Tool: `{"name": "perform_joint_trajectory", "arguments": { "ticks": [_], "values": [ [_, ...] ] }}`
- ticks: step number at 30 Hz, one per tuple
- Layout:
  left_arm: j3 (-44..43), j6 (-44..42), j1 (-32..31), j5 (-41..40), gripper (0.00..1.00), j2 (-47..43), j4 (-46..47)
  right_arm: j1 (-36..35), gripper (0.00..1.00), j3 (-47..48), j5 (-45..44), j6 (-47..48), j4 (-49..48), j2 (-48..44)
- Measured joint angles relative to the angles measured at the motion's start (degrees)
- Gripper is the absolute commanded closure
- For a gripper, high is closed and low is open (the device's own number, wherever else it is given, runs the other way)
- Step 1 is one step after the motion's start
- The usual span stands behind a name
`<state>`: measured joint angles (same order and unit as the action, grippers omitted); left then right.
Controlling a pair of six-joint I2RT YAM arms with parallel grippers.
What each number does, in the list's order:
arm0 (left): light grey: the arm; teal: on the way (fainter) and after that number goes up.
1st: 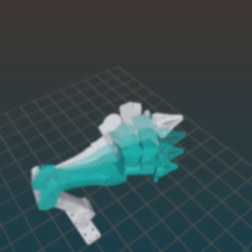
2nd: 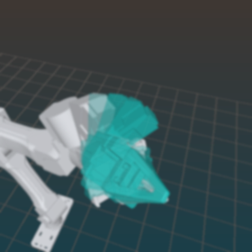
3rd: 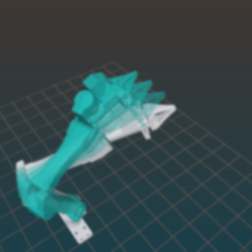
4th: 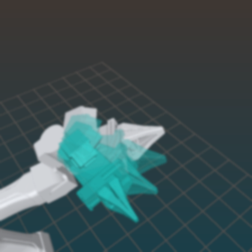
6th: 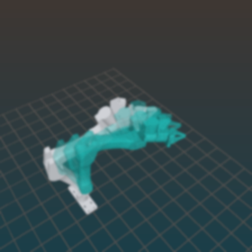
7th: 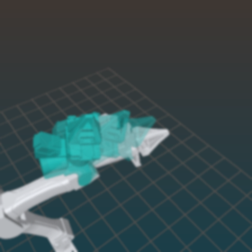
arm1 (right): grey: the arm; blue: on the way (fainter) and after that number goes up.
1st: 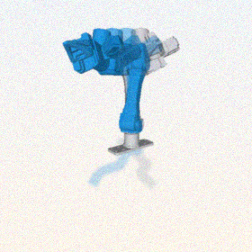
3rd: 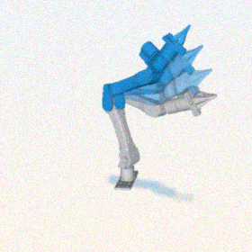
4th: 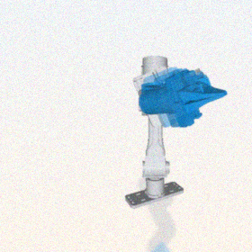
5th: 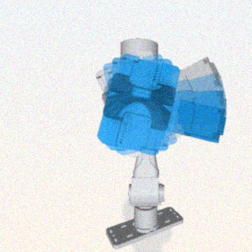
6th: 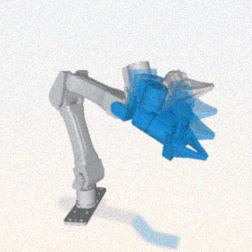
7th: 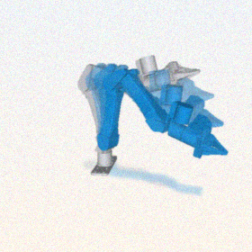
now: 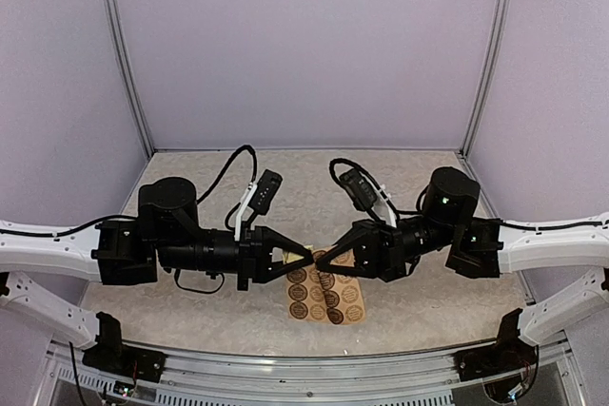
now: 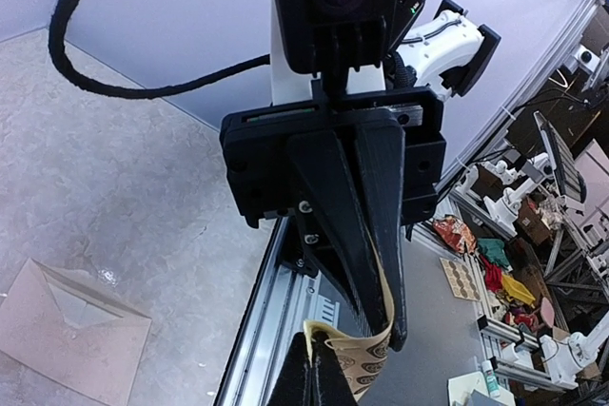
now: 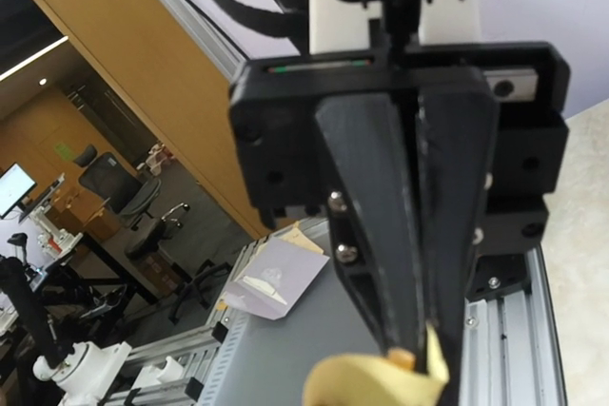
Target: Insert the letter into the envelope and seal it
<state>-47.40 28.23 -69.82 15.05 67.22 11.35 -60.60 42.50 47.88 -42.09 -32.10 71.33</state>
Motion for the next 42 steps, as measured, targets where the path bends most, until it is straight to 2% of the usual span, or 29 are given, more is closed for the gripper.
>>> {"name": "perform_joint_trajectory", "arguments": {
  "ticks": [4, 9, 18, 24, 31, 42],
  "values": [
    [0.0, 0.0, 0.0, 0.0, 0.98, 0.0, 0.2, 0.0, 1.00, 0.0, -0.1, 0.0, -0.3, 0.0],
    [0.2, -0.1, 0.4, -1.4, 0.72, -1.1, -0.8, -0.2, 1.00, 0.0, -1.0, 0.5, -0.2, -0.9],
    [1.4, 0.9, 1.0, -3.2, 0.50, -8.6, -1.5, -0.4, 1.00, 0.0, -2.1, 0.7, -0.2, -2.7],
    [1.2, 0.7, 1.0, -2.1, 0.46, -6.7, -1.5, -0.4, 1.00, 0.0, -2.0, 0.6, -0.2, -2.6],
    [-0.2, 0.1, 0.6, -0.4, 0.49, -3.0, -1.6, -0.4, 1.00, 0.0, -2.0, 0.6, -0.2, -2.5],
    [-0.3, 0.0, 0.6, 1.4, 0.47, -2.6, 0.2, -0.4, 1.00, 0.0, -2.0, 0.6, -0.2, -2.5]
  ]
}}
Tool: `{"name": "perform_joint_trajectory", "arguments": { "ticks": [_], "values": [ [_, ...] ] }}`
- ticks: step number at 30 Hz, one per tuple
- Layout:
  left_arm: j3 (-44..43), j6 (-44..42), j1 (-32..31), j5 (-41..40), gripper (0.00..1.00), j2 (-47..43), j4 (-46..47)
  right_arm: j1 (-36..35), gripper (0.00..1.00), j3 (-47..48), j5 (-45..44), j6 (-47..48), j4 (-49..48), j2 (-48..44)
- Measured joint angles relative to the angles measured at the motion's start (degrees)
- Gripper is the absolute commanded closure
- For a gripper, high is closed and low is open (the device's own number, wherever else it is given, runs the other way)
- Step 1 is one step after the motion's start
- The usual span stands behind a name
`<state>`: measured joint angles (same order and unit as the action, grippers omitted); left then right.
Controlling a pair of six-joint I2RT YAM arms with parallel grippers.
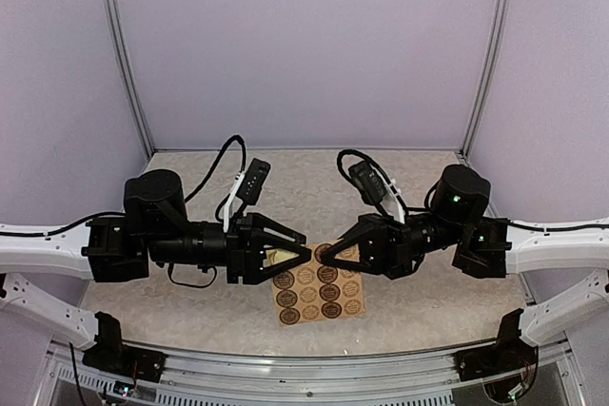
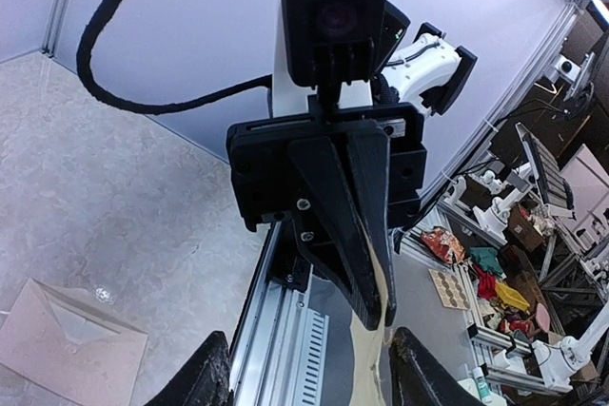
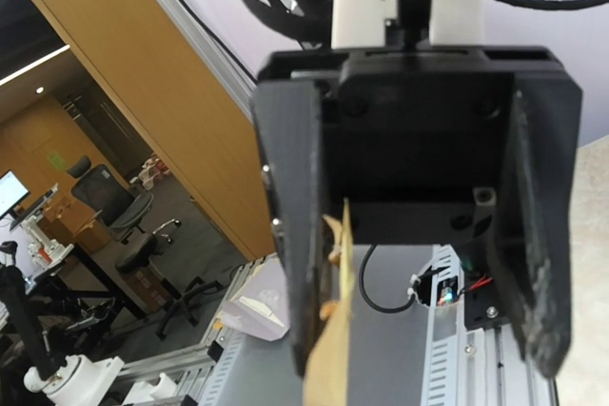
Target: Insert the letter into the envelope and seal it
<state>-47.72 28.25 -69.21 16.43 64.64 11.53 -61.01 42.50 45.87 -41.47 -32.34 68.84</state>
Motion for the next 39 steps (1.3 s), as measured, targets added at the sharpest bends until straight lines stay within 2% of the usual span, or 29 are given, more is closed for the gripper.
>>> {"name": "perform_joint_trajectory", "arguments": {
  "ticks": [10, 15, 18, 26, 29, 32, 39],
  "values": [
    [0.0, 0.3, 0.0, 1.3, 0.76, 0.2, 1.8, 0.0, 1.00, 0.0, 0.2, 0.0, 0.0, 0.6],
    [0.0, 0.8, 0.0, 1.7, 1.00, 0.3, 2.3, 0.0, 1.00, 0.0, 0.4, 0.0, 0.0, 0.9],
    [0.0, 0.7, -0.1, 2.3, 1.00, 0.3, 2.8, 0.0, 1.00, 0.0, 0.4, 0.0, 0.0, 1.0],
    [0.0, 0.9, -0.1, 2.7, 1.00, 0.5, 3.1, 0.0, 0.85, 0.2, 0.3, -0.2, 0.1, 1.3],
    [0.0, 1.0, -0.1, 2.7, 1.00, 0.5, 3.2, 0.0, 0.86, 0.4, 0.3, -0.2, 0.1, 1.8],
    [0.0, 1.0, -0.1, 2.7, 1.00, 0.5, 3.4, 0.0, 0.93, 0.6, 0.3, -0.2, 0.1, 1.9],
    [0.0, 1.1, -0.1, 2.8, 1.00, 0.5, 3.5, 0.0, 0.96, 0.7, -0.7, -0.2, 0.1, 1.9]
  ]
}}
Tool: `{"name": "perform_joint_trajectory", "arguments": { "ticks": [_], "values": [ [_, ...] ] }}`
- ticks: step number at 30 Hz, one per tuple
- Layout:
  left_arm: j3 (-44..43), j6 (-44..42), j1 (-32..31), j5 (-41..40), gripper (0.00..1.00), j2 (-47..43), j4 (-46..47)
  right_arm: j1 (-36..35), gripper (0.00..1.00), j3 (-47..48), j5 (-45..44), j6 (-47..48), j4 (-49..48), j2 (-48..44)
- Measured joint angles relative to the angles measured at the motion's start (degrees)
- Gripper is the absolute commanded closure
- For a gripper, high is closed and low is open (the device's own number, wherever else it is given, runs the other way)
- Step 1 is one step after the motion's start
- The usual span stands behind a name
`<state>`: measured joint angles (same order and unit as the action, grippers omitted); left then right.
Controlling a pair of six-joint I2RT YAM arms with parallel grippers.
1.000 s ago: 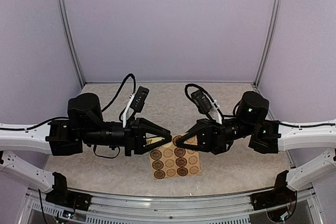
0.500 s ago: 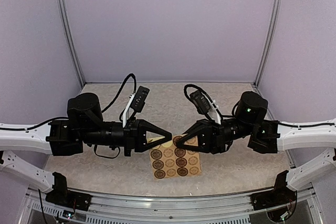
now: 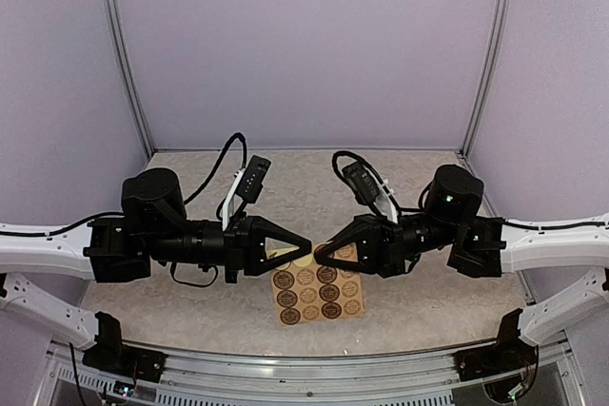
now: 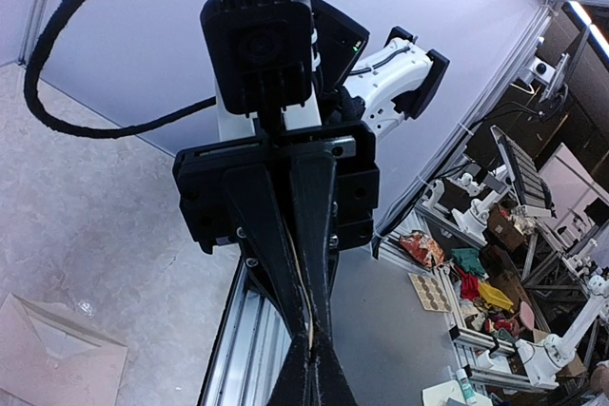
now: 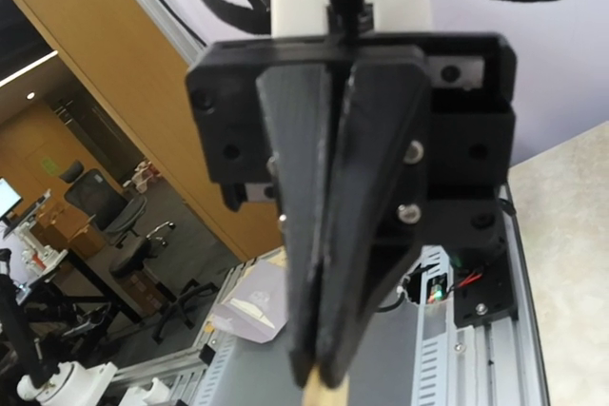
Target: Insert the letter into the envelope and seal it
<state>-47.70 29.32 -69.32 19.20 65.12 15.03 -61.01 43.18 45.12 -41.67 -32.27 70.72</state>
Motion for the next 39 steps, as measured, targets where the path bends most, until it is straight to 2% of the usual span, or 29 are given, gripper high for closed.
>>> {"name": "perform_joint_trajectory", "arguments": {
  "ticks": [22, 27, 30, 39],
  "values": [
    [0.9, 0.0, 0.0, -0.2, 1.00, -0.7, 0.0, 0.0, 0.94, 0.0, -2.2, 0.0, 0.6, -1.1],
    [0.9, 0.0, 0.0, -0.2, 1.00, -0.8, 0.0, 0.0, 0.96, 0.0, -1.5, 0.0, 0.7, -0.7],
    [0.9, 0.0, 0.0, -0.2, 1.00, -0.8, 0.0, 0.0, 1.00, 0.0, -1.2, -0.1, 0.7, -0.6],
    [0.9, 0.0, 0.0, -0.2, 1.00, -0.8, 0.0, 0.0, 1.00, 0.0, -0.3, -0.2, 0.6, -0.5]
  ]
}}
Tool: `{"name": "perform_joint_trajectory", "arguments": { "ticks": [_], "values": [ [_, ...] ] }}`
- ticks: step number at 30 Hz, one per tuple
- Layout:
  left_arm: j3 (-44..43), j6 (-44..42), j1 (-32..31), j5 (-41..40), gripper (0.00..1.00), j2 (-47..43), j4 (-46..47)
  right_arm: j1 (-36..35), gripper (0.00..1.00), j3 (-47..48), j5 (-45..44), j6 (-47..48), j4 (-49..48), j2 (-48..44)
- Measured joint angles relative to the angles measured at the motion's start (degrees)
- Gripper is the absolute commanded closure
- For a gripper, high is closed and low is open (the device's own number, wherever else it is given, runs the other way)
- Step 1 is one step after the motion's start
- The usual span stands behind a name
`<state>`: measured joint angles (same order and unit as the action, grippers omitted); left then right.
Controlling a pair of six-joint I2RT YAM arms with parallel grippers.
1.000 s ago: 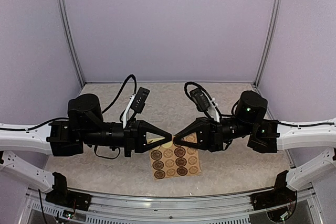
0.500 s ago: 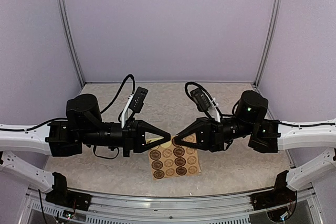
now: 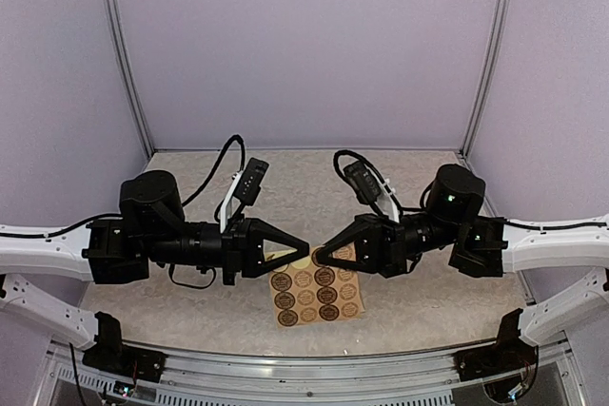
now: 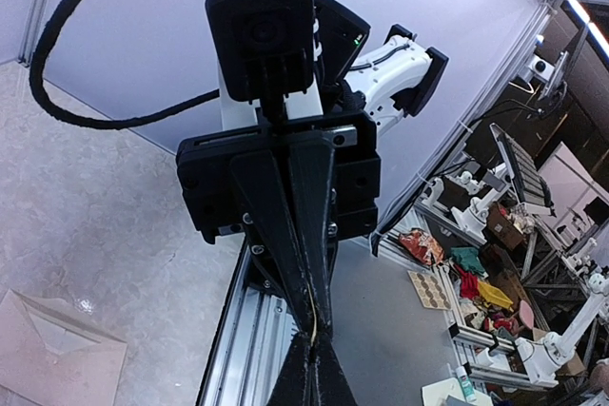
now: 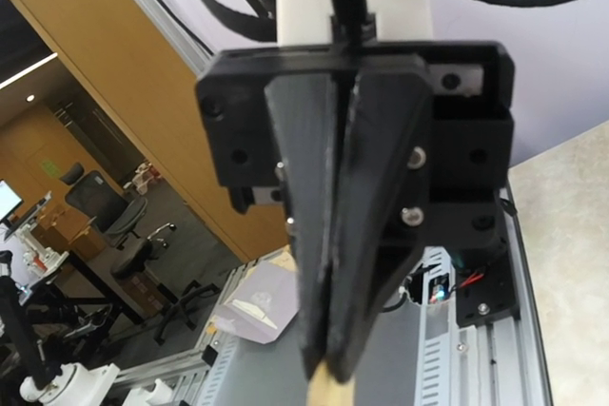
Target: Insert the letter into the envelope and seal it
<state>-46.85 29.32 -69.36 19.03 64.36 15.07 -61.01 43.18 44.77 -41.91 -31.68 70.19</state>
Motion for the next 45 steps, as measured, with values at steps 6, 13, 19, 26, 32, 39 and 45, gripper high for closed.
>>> {"name": "perform_joint_trajectory", "arguments": {
  "ticks": [6, 13, 19, 26, 32, 39, 45],
  "values": [
    [0.2, 0.0, -0.1, 0.1, 1.00, 0.5, 2.2, 0.0, 1.00, 0.0, 1.7, -1.1, -2.4, 0.2],
    [0.2, -0.1, -0.1, 2.1, 1.00, 3.3, 6.2, 0.1, 1.00, -0.3, 3.7, -1.5, -3.5, 0.1],
    [-0.3, -0.1, -0.1, 4.3, 1.00, 4.5, 8.1, 0.1, 1.00, -0.8, 5.2, -1.5, -4.7, -0.5],
    [-0.5, -0.1, -0.1, 5.6, 1.00, 5.7, 10.6, 0.2, 1.00, -1.1, 6.0, -1.5, -5.7, -1.1],
    [-1.0, -0.1, -0.1, 4.9, 1.00, 7.4, 11.7, 0.2, 1.00, -1.7, 5.1, -1.5, -5.9, -1.5],
    [-1.1, -0.1, -0.1, 3.6, 1.00, 8.3, 11.6, 0.2, 1.00, -1.9, 3.5, -1.5, -5.4, -1.5],
    [-1.1, -0.3, 0.1, 1.6, 0.76, 7.3, 9.5, 0.2, 1.00, -2.0, 0.4, -0.5, -3.0, -2.9]
  ]
}}
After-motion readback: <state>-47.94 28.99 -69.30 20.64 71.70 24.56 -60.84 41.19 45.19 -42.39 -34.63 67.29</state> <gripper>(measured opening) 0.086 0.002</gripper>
